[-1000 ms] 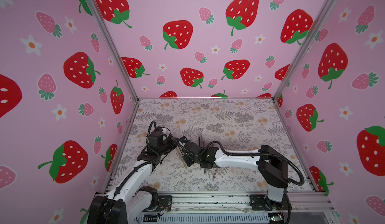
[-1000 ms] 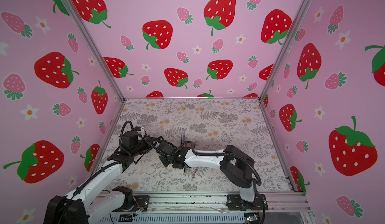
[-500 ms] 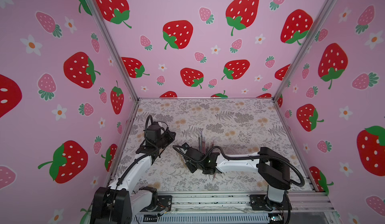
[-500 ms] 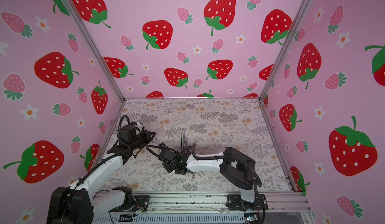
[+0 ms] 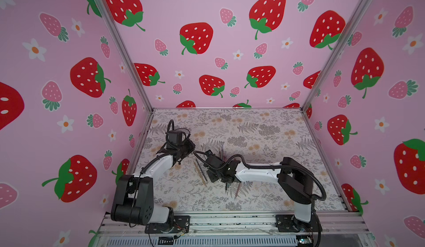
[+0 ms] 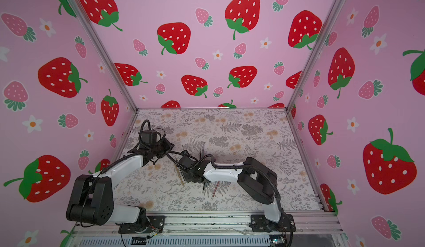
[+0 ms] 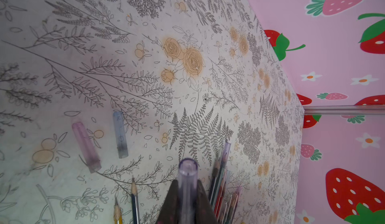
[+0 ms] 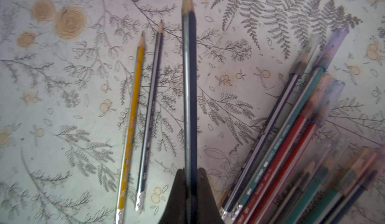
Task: Remove the protective cover of the pencils
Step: Remove the protective sleeve from the pencil, then place the pencil at the center of the board, then place the protective sleeve at the center of the board.
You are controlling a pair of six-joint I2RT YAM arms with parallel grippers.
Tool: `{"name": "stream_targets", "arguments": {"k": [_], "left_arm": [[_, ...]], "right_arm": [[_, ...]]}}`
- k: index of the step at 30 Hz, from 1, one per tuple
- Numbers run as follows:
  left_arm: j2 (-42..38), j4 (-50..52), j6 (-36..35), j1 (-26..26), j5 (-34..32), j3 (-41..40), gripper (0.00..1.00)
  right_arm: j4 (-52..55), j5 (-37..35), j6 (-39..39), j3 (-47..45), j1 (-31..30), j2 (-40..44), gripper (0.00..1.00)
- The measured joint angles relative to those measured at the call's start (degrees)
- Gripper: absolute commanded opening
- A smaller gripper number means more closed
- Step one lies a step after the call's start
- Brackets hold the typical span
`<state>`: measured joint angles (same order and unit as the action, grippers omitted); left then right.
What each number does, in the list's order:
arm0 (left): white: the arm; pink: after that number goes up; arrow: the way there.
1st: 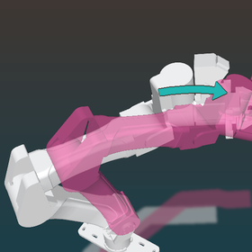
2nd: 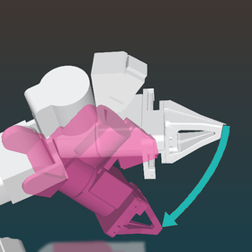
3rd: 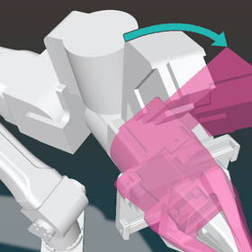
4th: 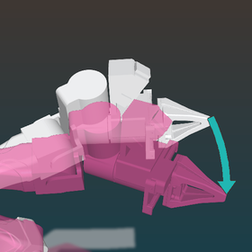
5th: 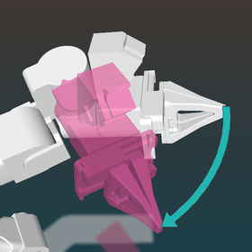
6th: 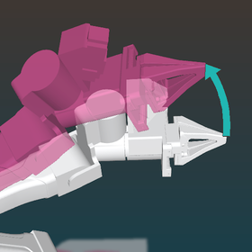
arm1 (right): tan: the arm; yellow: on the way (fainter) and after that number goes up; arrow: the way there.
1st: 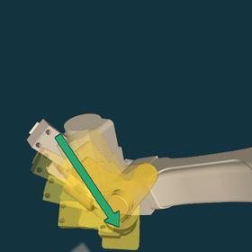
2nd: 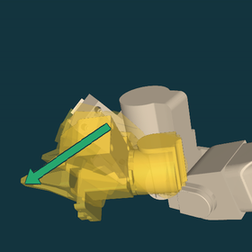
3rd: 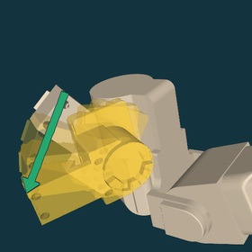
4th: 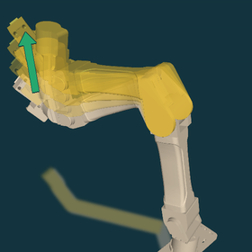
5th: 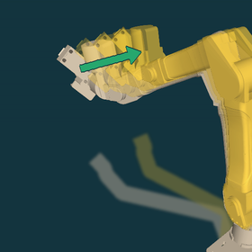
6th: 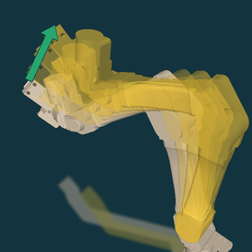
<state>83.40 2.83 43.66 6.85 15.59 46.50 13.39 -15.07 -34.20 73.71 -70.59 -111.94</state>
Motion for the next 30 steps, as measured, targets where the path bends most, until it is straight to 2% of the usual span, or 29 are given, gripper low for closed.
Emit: {"name": "stream_targets", "arguments": {"k": [12, 30], "left_arm": [[10.4, 5.3, -3.1, 0.8, -1.6, 7.7, 0.0], [22.0, 11.4, -5.8, 2.0, -4.1, 16.8, 0.0]], "right_arm": [[5.2, 2.5, -1.7, 6.0, 0.6, -5.6, 0.01], [6.8, 4.9, -2.3, 8.9, 1.1, -8.0, 0.22]]}}
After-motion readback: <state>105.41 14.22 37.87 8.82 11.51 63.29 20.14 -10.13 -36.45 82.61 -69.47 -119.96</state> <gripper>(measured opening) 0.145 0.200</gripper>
